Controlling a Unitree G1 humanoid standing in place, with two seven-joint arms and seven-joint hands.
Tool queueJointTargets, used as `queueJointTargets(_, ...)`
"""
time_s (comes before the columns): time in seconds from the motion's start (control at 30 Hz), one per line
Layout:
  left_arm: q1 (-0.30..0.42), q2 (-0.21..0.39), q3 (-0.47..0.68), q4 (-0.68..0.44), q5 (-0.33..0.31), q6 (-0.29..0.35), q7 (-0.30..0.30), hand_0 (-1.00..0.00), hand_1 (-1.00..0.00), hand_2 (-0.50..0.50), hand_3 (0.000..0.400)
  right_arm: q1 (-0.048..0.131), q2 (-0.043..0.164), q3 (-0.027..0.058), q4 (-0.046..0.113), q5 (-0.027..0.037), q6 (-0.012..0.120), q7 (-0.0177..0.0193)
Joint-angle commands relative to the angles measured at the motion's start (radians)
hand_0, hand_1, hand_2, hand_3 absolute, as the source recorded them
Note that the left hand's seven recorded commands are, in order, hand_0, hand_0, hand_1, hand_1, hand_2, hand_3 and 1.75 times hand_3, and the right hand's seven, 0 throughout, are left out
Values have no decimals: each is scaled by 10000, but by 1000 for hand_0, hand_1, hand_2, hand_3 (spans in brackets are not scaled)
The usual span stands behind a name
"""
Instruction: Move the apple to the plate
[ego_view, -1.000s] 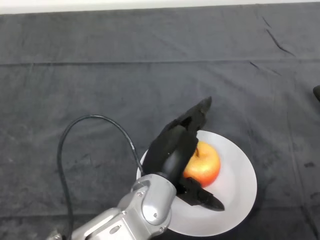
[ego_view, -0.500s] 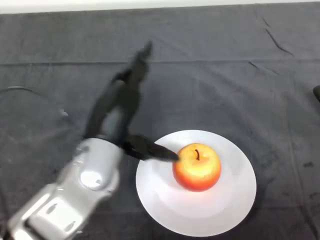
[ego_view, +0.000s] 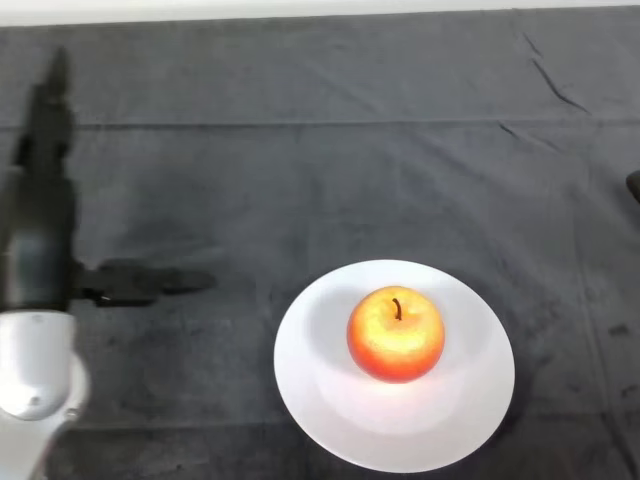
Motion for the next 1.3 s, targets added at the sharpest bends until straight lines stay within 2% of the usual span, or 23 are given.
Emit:
queueJointTargets(0.03, 325, 484, 610, 131, -62, -404, 245, 0, 0, 0, 0, 63, -239, -86, -90, 21, -48, -9)
queueJointTargets(0.3, 1284, 242, 2539, 1003, -266, -1705, 633, 0, 0, 0, 0, 75, -227, -83, -120, 21, -52, -21)
queueJointTargets(0.67, 1879, -309, 4569, 2552, -929, -3140, 760, 0, 0, 0, 0, 86, -216, -80, -149, 23, -53, -34)
queueJointTargets(0.97, 2151, -570, 5960, 3428, -1559, -3779, 664, 0, 0, 0, 0, 91, -212, -79, -161, 25, -52, -41)
queueJointTargets(1.3, 2338, -816, 7185, 4046, -1955, -4367, 706, 0, 0, 0, 0, 90, -214, -80, -160, 29, -49, -43)
